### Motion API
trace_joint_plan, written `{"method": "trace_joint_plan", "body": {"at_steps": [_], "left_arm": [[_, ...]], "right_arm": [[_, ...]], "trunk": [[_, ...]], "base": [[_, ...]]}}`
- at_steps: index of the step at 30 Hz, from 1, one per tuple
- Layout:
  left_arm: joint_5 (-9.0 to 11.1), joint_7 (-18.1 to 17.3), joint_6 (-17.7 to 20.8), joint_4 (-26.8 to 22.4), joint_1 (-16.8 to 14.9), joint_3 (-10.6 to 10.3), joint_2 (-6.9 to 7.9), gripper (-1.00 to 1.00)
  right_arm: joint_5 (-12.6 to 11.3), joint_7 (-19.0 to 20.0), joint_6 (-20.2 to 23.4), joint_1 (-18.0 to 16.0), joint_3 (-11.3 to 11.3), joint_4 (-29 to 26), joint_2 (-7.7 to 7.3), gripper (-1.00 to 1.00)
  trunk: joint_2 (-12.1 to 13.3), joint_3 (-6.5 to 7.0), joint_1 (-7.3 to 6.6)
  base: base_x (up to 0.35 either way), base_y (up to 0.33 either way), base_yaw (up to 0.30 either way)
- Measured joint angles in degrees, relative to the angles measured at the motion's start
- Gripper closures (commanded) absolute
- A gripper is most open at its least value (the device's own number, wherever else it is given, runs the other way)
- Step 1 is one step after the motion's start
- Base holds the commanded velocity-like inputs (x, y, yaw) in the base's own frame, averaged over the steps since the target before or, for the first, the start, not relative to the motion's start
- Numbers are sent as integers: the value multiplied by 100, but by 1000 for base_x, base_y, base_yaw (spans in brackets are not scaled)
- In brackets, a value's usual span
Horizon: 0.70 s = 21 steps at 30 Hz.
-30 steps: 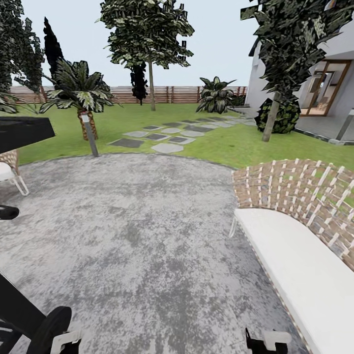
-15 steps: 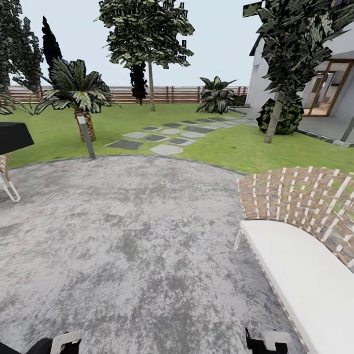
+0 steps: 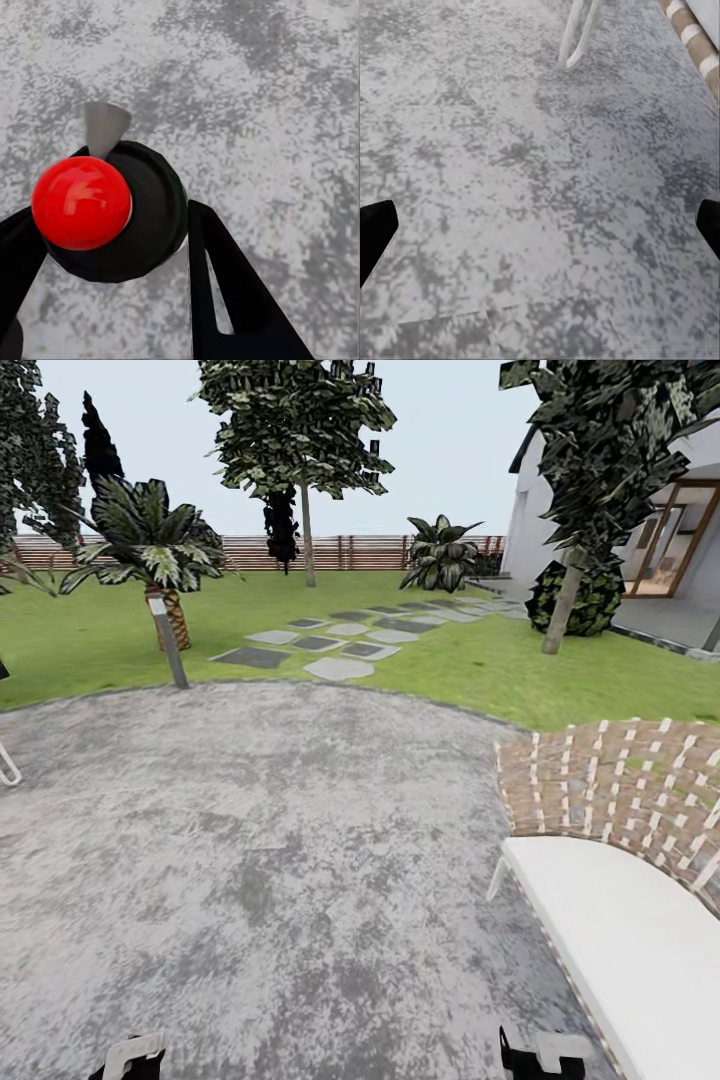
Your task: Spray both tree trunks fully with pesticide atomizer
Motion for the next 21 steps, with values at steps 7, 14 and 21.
{"method": "trace_joint_plan", "body": {"at_steps": [7, 14, 21], "left_arm": [[-4, 0, -1, -1, -1, 0, 0, 100], [-8, 0, -1, 3, -1, 0, 0, 100], [-8, 0, -2, 3, 0, 0, 0, 100]], "right_arm": [[1, 0, 2, 0, 0, 0, 0, -100], [1, 0, 0, 0, 0, 0, 0, -100], [2, 1, 1, 0, 5, 0, 0, -100]], "trunk": [[0, 0, 0], [0, 0, 0], [0, 0, 0]], "base": [[340, 0, 0], [340, 0, 0], [340, 0, 0]]}}
